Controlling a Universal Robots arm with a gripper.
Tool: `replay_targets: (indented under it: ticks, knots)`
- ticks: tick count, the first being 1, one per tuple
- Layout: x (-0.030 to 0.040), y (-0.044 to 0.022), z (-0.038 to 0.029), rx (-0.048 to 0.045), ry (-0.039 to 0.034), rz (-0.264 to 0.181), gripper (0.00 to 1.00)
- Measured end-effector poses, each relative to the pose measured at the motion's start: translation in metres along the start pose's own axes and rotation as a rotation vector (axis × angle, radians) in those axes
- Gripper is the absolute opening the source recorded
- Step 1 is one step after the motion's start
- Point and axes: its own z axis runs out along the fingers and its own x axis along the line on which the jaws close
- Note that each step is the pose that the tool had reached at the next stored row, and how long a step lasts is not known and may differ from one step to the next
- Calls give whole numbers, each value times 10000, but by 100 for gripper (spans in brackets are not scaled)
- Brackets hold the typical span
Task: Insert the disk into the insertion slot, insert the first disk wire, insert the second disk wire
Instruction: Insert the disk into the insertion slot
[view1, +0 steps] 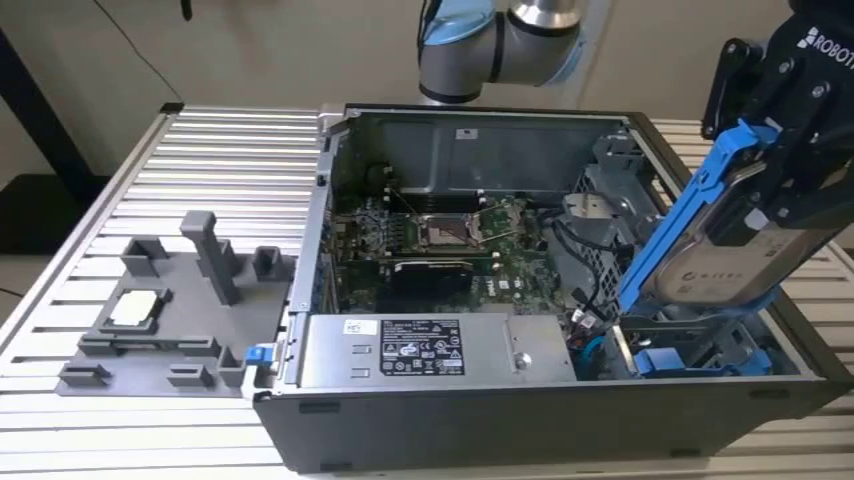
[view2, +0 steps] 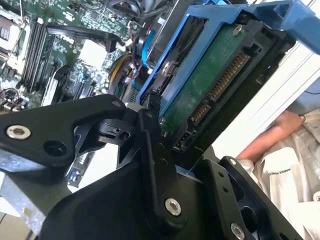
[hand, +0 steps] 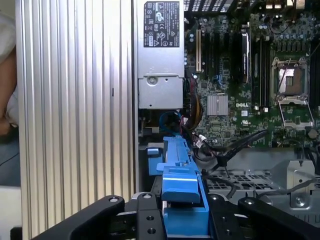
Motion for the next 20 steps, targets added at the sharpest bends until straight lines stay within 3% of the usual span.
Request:
replay_targets:
  ticks: [20]
  knots:
    - [-3,-127,241,0,0,-50,33]
